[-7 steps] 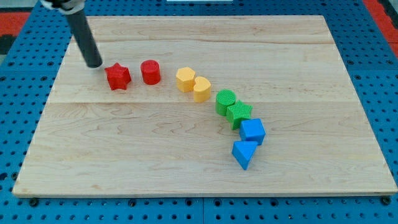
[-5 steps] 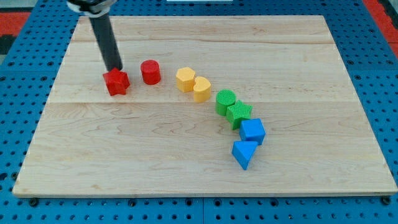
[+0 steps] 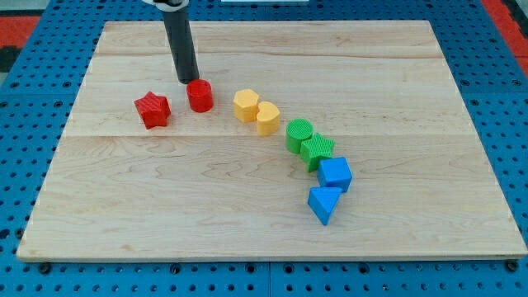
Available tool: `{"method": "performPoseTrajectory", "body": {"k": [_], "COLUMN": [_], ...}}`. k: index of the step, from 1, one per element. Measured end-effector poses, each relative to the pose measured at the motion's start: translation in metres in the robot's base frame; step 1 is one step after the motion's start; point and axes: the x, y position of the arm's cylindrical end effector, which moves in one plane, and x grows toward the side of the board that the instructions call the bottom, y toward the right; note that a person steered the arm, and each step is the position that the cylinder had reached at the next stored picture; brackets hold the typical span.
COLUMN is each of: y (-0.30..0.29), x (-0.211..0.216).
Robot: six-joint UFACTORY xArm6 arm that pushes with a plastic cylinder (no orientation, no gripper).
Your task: Move the yellow blocks parallel to each other
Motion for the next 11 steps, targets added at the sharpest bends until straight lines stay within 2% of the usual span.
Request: {"method": "performPoseTrajectory", "body": {"k": [1,2,3,7,9,11], "y": [0.049,0.094,0.093,0.078,0.111,0.106], "x": [-0.008,0.002,0.025,0.042,0.03,0.07]}}
